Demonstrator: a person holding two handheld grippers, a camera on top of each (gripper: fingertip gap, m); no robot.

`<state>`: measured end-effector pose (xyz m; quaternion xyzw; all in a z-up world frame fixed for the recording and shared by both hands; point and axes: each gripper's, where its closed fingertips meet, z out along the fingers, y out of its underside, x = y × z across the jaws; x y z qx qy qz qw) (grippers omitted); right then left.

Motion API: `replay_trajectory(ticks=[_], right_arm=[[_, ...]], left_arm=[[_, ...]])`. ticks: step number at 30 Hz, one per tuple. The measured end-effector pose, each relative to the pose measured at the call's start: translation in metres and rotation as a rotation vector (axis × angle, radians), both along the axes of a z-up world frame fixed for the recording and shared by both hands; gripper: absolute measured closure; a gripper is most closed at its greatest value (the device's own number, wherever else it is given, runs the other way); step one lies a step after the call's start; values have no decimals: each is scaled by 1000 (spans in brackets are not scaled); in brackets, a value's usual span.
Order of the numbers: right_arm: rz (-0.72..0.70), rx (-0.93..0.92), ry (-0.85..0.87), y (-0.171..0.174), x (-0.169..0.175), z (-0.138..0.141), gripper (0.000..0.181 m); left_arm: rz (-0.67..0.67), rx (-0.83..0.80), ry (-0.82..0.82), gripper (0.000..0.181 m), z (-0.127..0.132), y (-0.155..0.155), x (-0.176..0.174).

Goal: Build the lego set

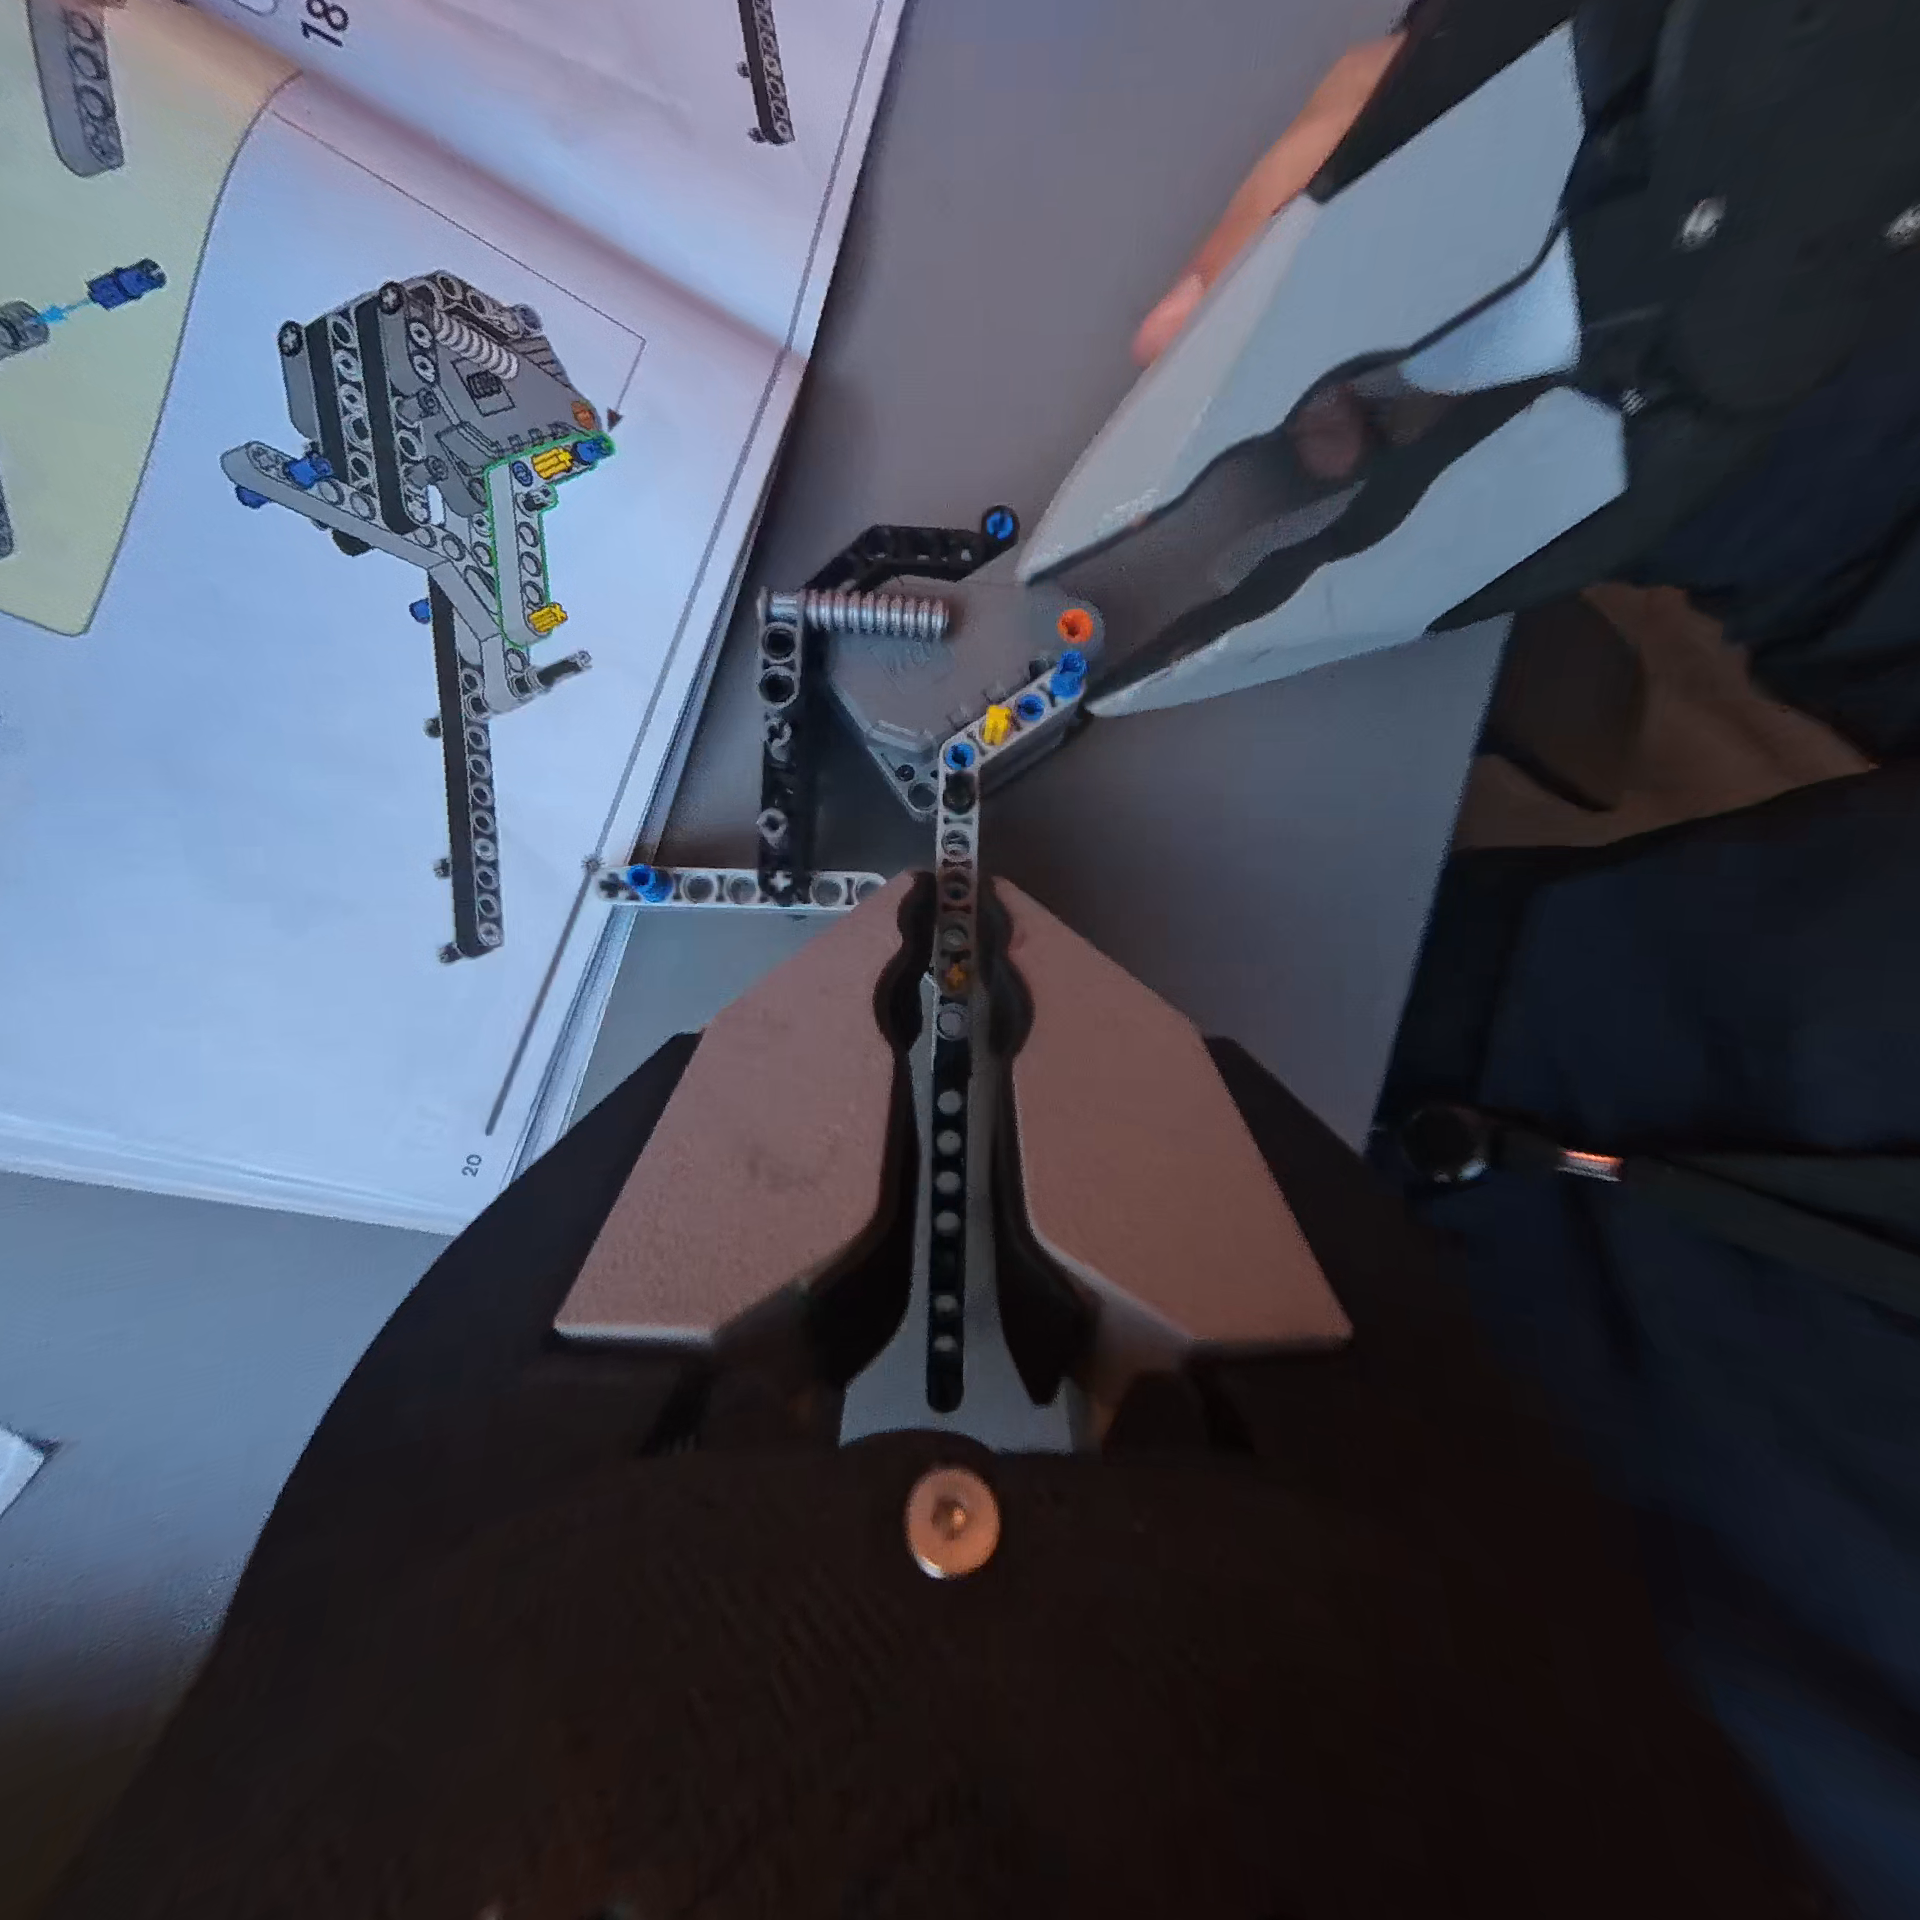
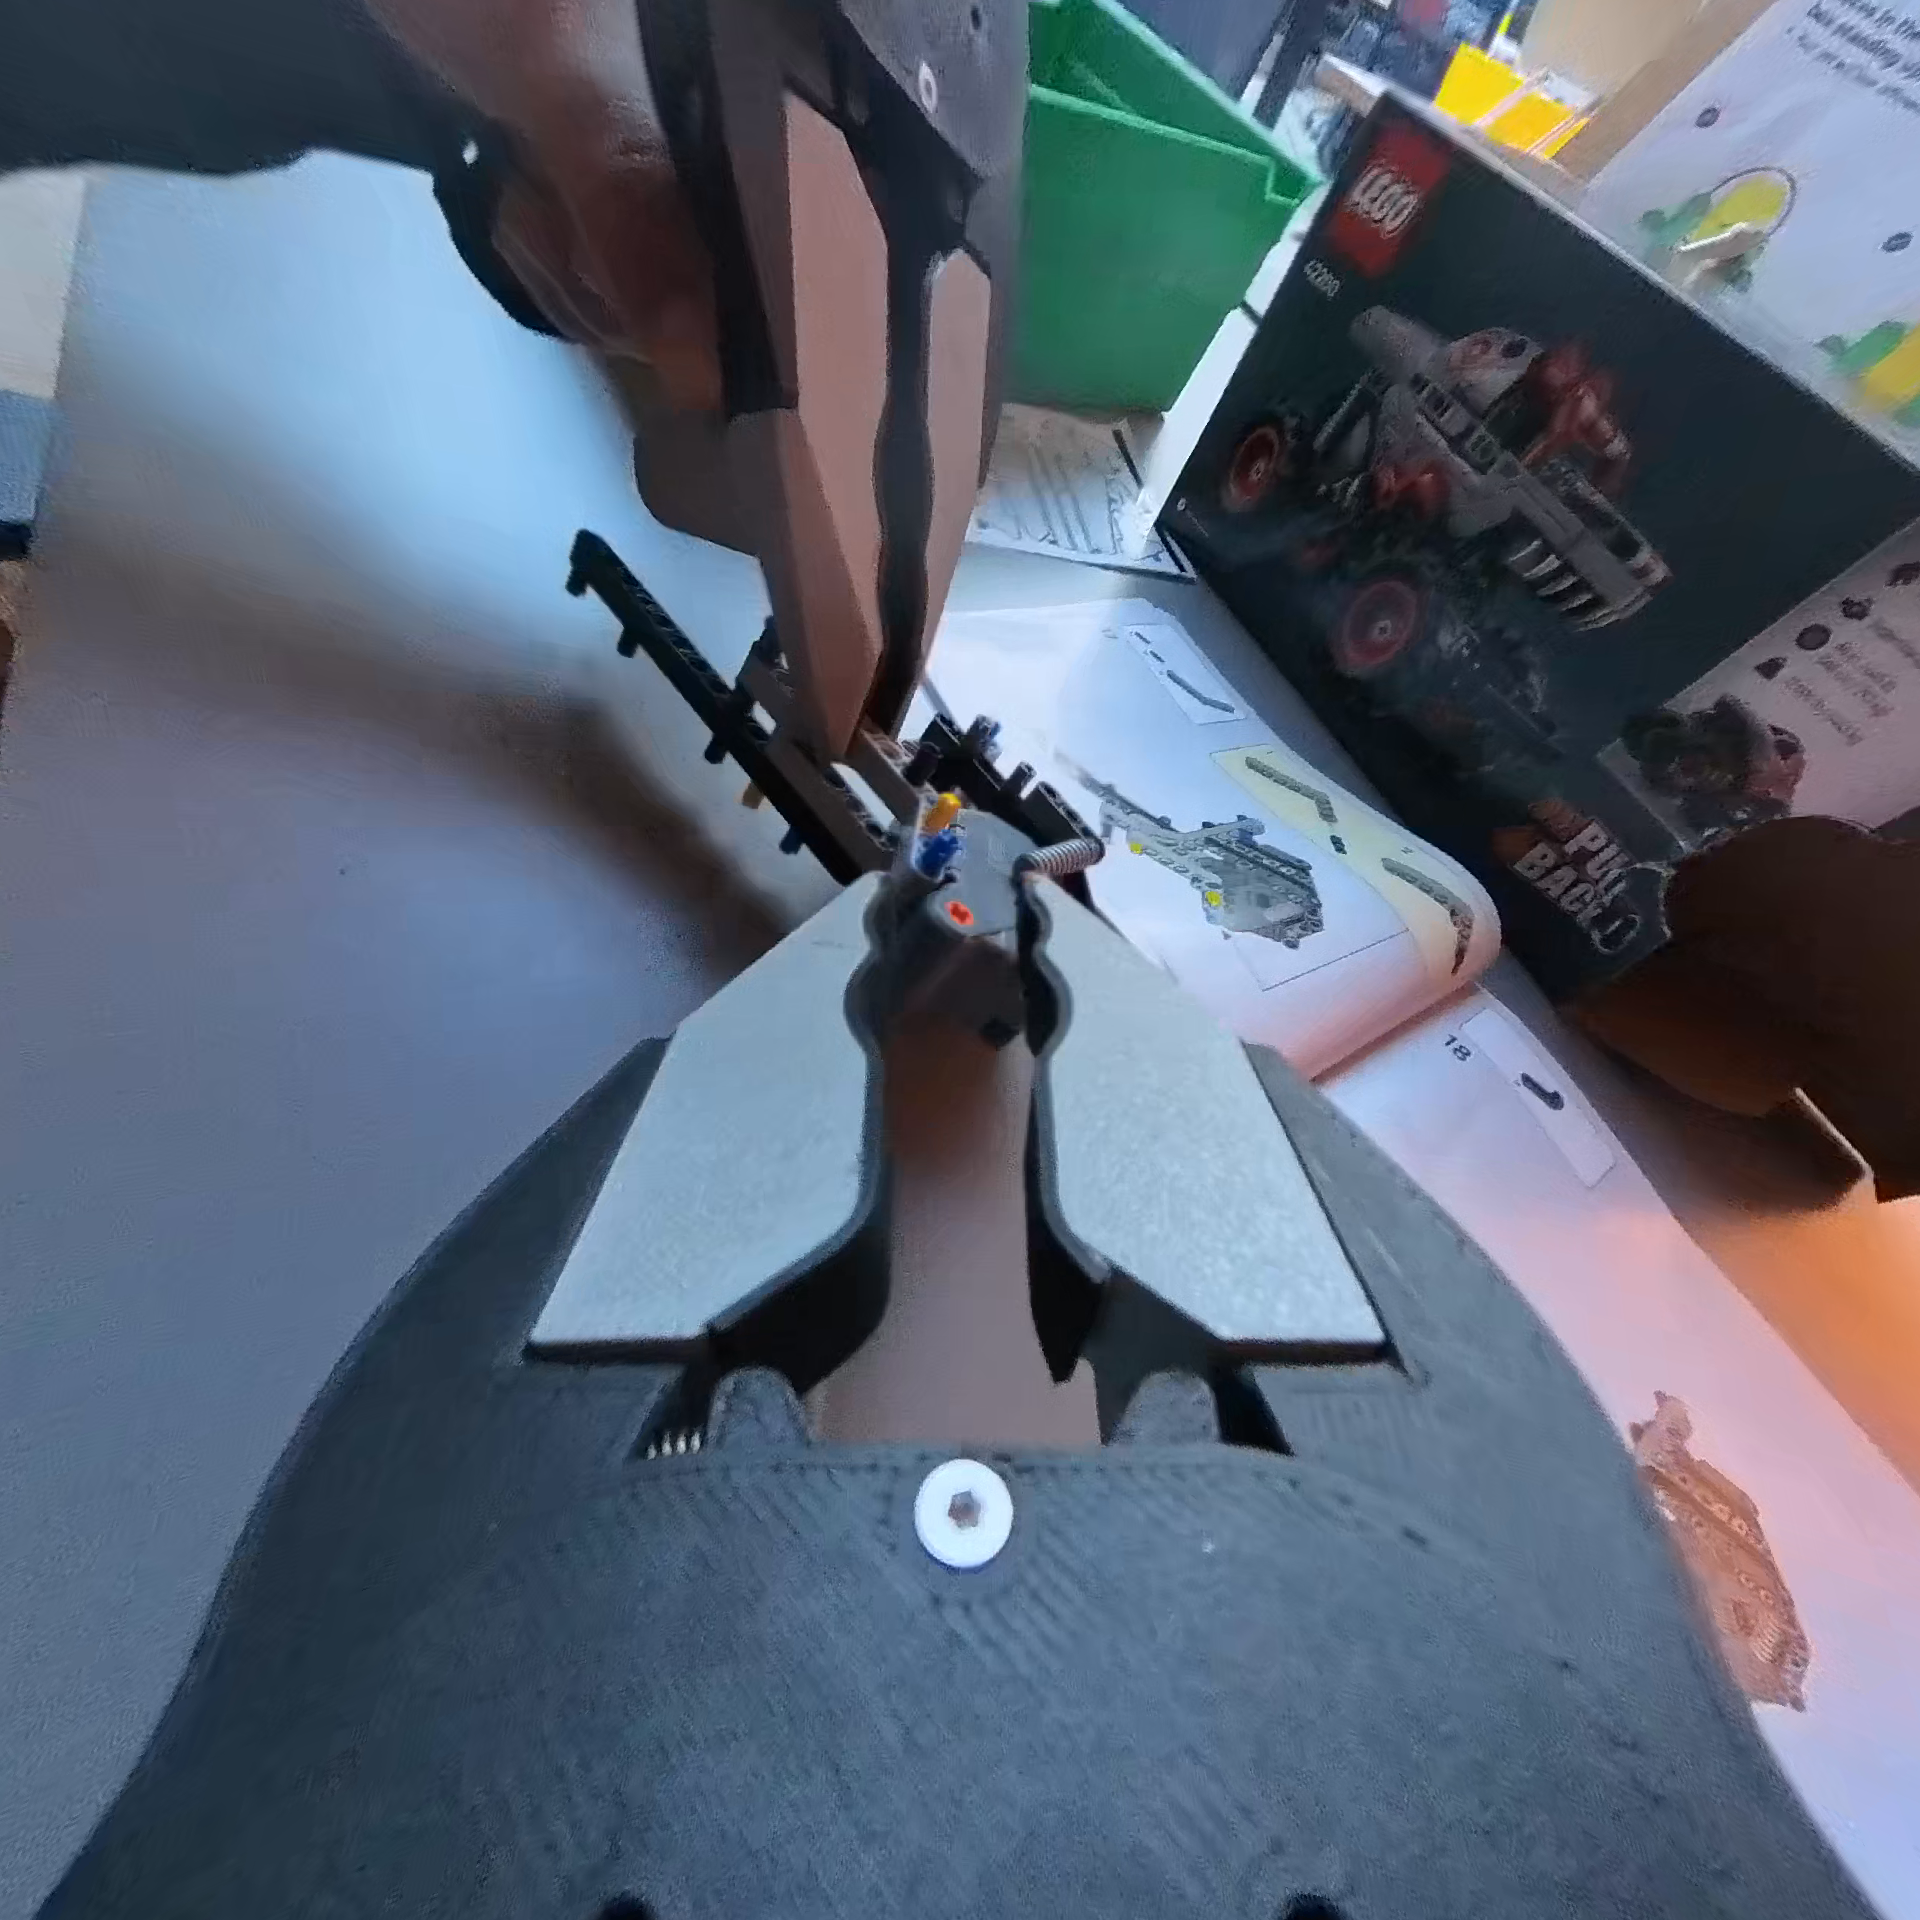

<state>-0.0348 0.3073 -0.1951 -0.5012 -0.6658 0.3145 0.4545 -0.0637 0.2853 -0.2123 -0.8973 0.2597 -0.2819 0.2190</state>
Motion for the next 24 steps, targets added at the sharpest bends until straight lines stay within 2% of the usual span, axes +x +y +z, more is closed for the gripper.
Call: replay_trajectory(ticks=[7,13,19,24], right_arm=[[4,-50,112,0,4,21,152],[15,-64,101,-2,4,19,153],[38,-68,76,-6,1,13,151],[19,-61,65,0,-2,11,145]], left_arm=[[5,-240,-260,175,15,4,-4],[24,-343,-441,175,19,6,-8],[63,-351,-458,175,18,10,-9],[154,-379,-478,174,20,23,-10]])
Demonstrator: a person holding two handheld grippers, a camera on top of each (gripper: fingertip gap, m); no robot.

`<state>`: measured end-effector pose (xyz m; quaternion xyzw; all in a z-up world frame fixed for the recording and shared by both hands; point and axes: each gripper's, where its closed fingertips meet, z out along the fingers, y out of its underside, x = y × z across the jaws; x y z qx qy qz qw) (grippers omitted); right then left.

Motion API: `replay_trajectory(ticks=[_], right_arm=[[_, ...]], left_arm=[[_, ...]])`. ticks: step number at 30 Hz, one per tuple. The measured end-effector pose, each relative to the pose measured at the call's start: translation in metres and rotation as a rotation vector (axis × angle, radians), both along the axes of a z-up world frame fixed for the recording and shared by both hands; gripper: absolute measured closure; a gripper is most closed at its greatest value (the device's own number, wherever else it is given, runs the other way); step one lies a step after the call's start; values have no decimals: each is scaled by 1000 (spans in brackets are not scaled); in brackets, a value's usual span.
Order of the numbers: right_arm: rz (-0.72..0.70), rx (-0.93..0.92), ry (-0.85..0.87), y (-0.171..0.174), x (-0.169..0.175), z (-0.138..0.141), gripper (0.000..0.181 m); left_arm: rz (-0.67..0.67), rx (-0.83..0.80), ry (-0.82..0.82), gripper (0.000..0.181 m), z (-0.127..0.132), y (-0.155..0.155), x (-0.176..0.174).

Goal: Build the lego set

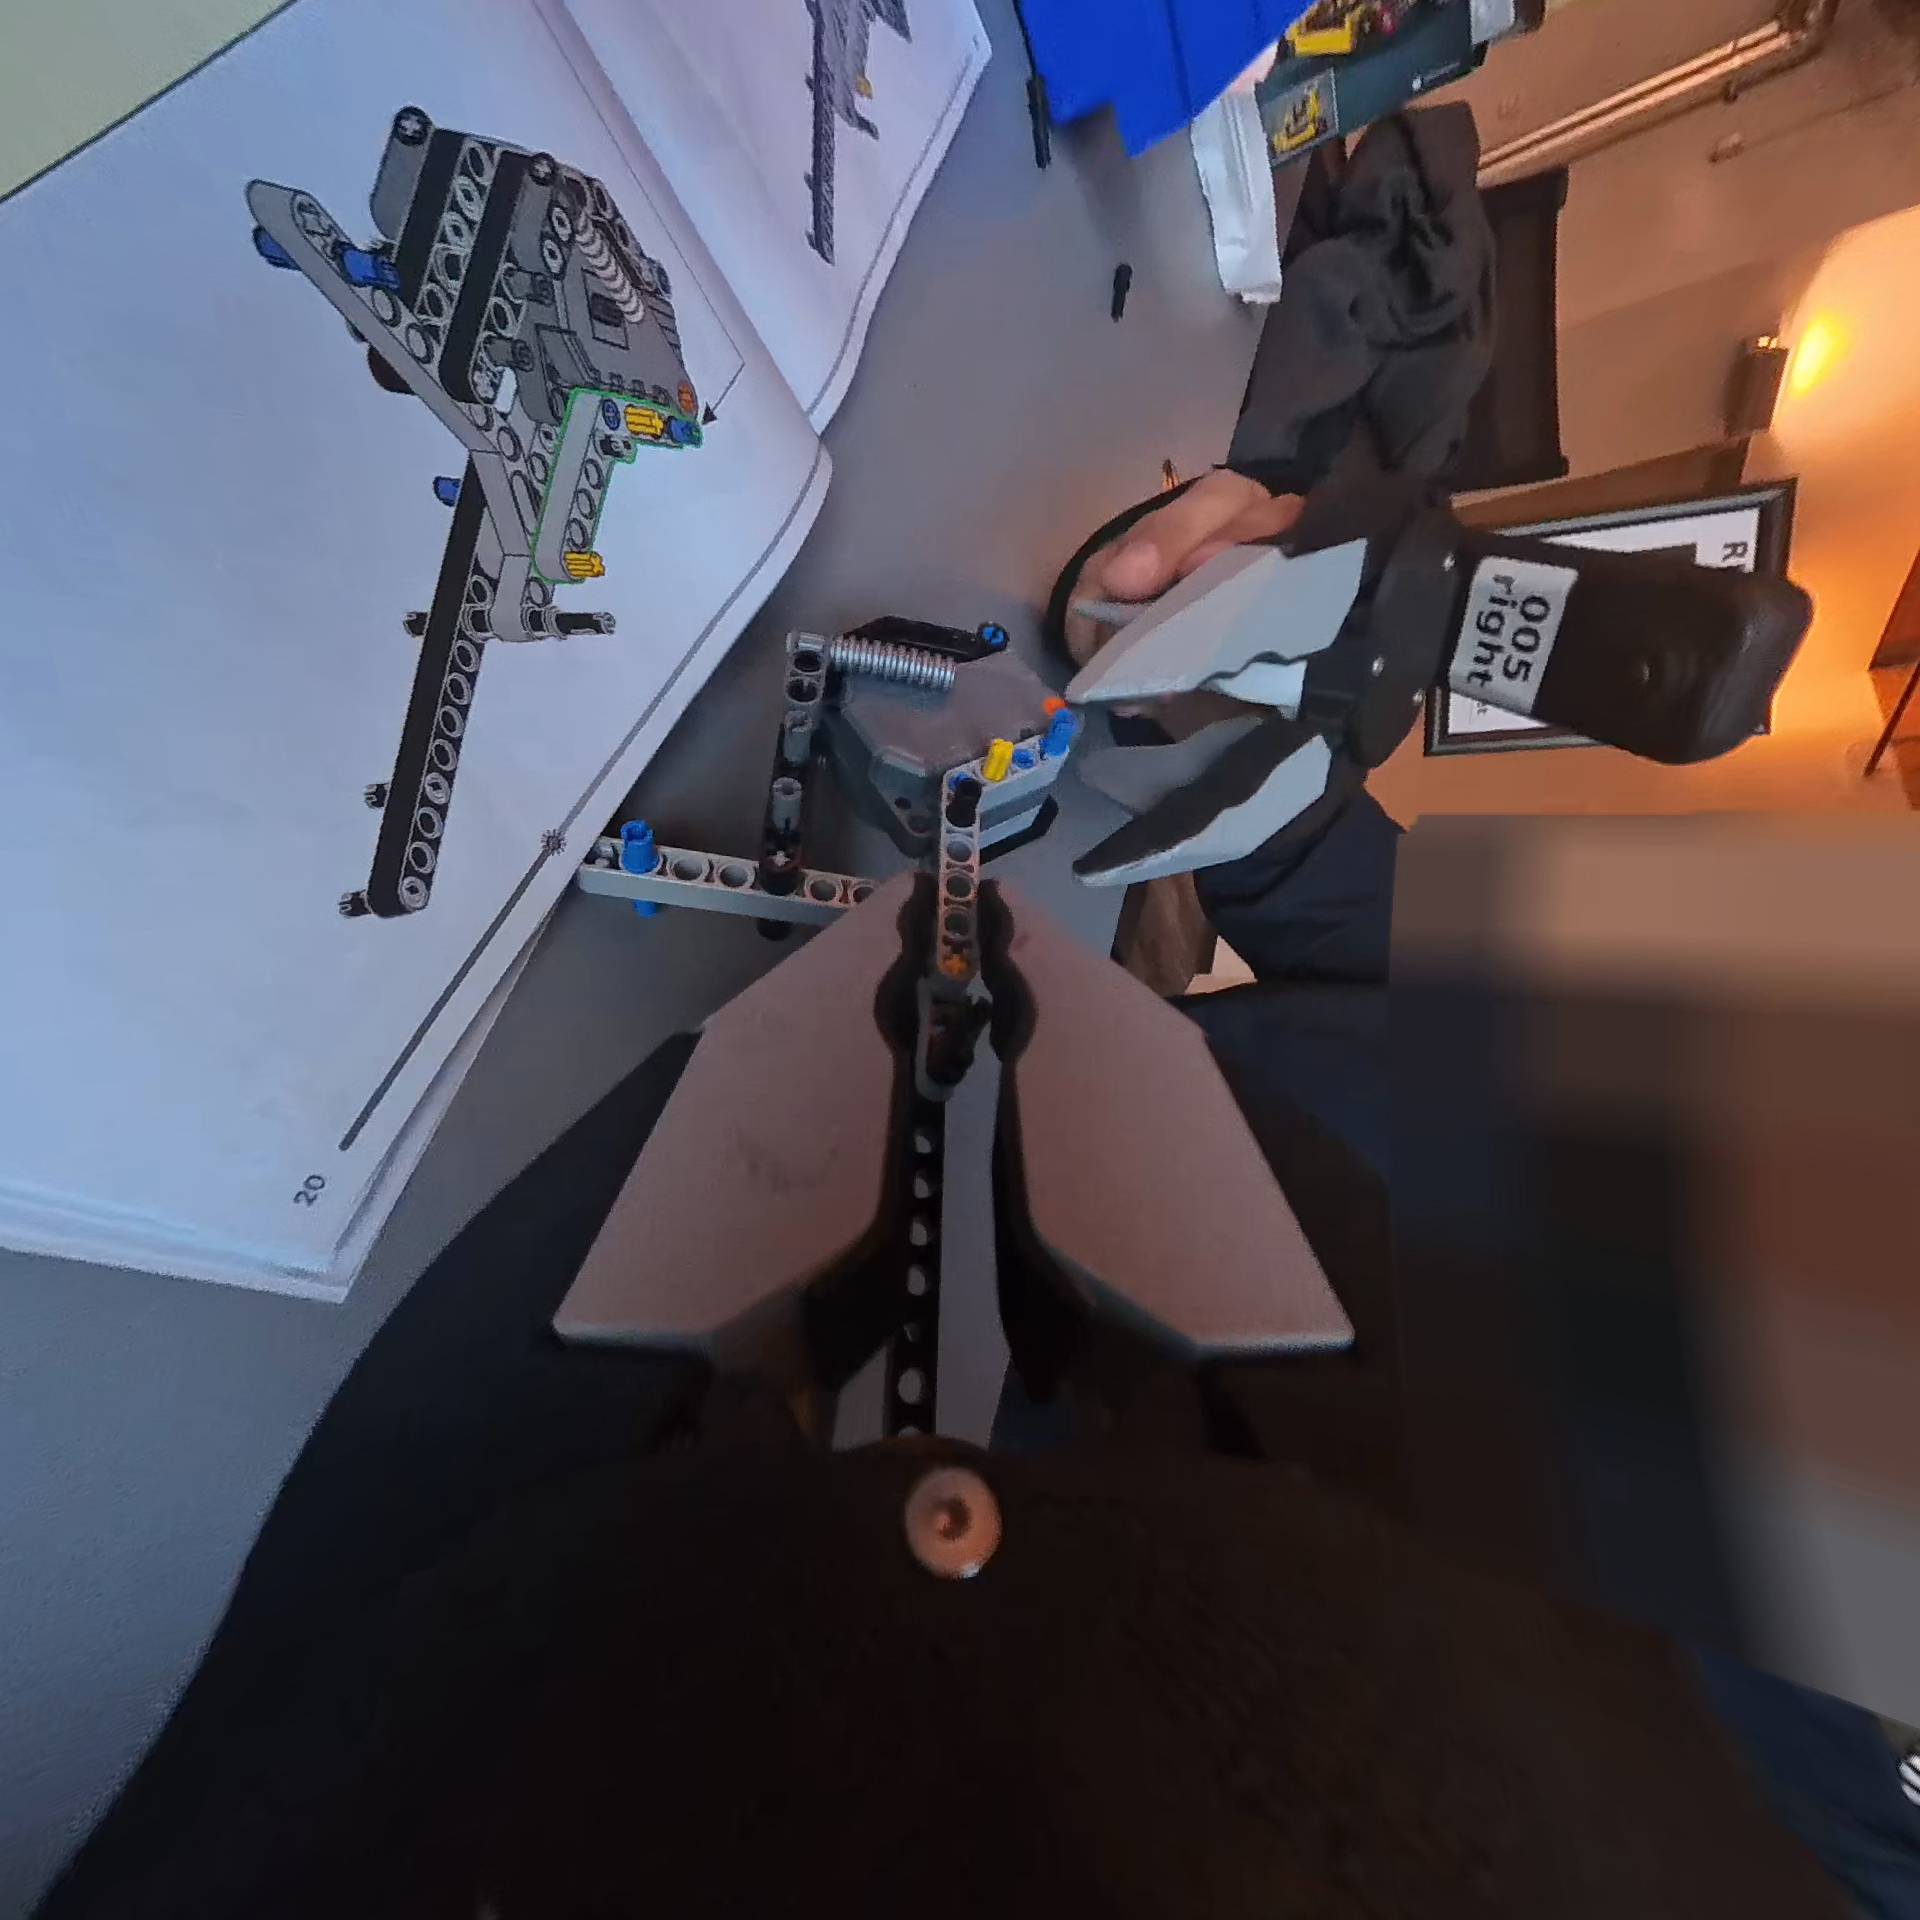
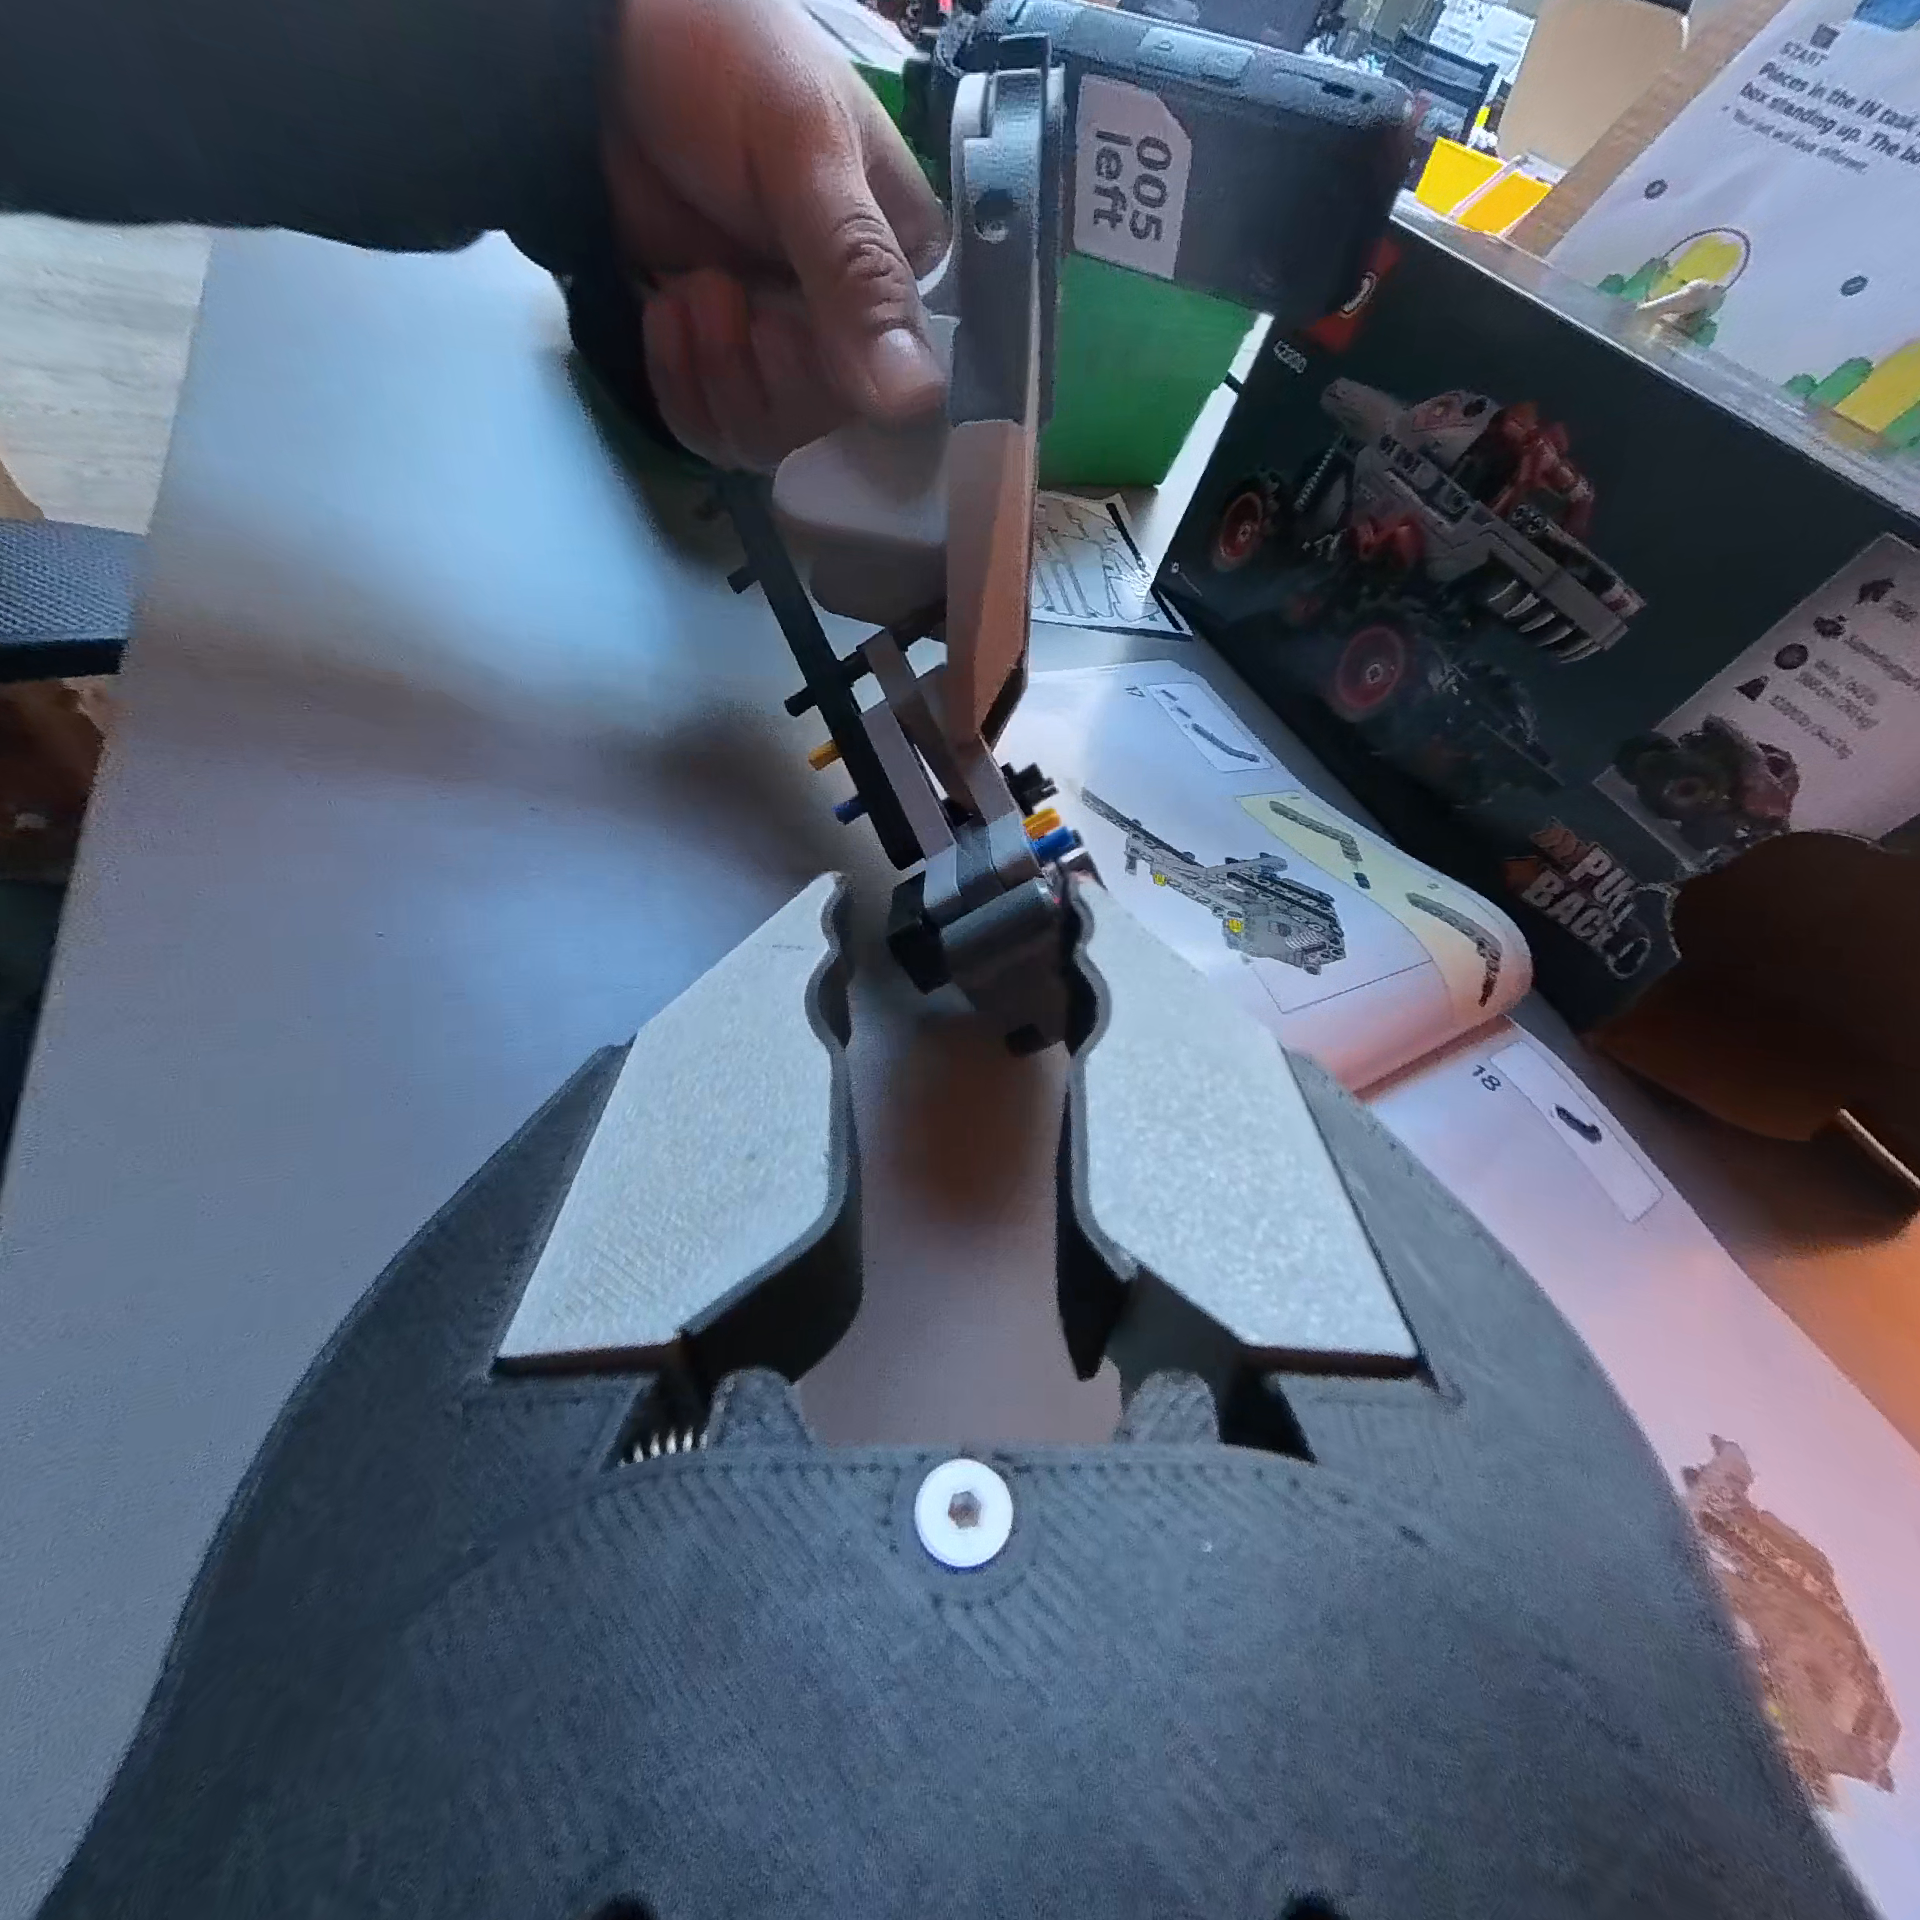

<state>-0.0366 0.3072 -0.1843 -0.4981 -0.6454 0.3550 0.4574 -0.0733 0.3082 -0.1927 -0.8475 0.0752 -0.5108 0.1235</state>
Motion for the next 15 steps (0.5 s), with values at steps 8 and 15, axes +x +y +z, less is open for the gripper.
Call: replay_trajectory(ticks=[8,15], right_arm=[[-24,90,-17,4,-1,-4,140],[10,63,17,1,12,2,143]], left_arm=[[27,-10,-32,175,0,1,1],[62,206,139,174,-9,-6,4]])
